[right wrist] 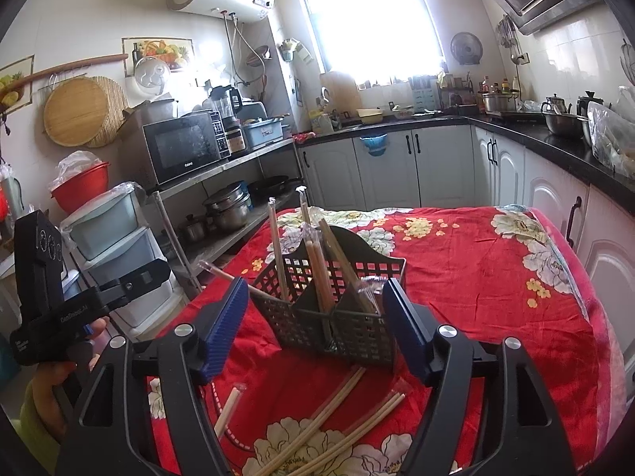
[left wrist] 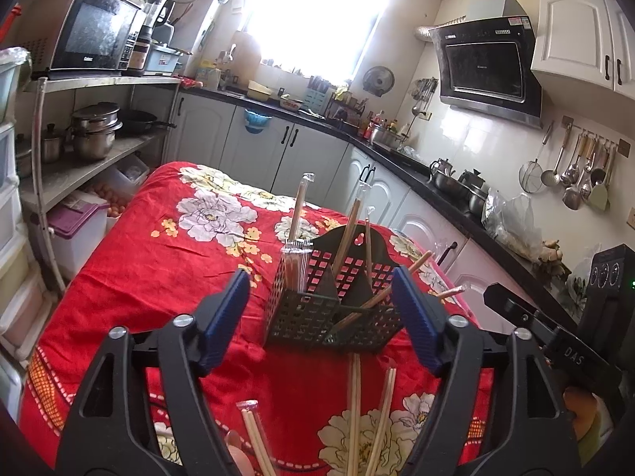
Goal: Organize utensils
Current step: 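Withdraw both open tools from the basket down toward the remaining packs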
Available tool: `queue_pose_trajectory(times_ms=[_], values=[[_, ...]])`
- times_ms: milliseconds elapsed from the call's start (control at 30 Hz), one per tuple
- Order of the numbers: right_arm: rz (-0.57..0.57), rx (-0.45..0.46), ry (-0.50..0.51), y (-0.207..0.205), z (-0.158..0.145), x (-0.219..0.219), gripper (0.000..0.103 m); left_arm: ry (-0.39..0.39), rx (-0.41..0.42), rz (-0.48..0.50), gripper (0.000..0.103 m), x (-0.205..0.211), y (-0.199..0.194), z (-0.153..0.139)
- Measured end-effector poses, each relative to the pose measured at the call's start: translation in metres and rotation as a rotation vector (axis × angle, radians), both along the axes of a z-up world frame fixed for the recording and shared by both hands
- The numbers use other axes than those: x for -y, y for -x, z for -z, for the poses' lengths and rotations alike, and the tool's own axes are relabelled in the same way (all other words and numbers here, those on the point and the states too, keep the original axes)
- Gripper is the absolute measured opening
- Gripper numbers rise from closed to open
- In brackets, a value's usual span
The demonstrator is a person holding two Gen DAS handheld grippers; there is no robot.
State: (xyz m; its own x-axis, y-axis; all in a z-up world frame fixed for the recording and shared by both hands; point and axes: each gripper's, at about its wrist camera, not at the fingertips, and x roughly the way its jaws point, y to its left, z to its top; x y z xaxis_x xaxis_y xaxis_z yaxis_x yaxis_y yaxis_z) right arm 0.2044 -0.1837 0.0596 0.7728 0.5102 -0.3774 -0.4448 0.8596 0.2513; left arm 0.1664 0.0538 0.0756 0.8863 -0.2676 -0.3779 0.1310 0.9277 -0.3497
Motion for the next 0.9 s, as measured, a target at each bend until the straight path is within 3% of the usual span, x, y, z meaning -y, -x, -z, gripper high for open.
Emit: queue_pose_trajectory(times_ms=[333, 900], values=[[-0.004, -0.003, 0.003, 0.008, 0.003, 0.000, 0.075, -0.022, 0.008, -0.002, 0.092, 0.000, 0.014, 0.005], [-0.011, -0.045, 0.030, 0.030, 0.023, -0.001, 0.078, -0.028, -0.038, -0.025, 0.092, -0.008, 0.028, 0.021]])
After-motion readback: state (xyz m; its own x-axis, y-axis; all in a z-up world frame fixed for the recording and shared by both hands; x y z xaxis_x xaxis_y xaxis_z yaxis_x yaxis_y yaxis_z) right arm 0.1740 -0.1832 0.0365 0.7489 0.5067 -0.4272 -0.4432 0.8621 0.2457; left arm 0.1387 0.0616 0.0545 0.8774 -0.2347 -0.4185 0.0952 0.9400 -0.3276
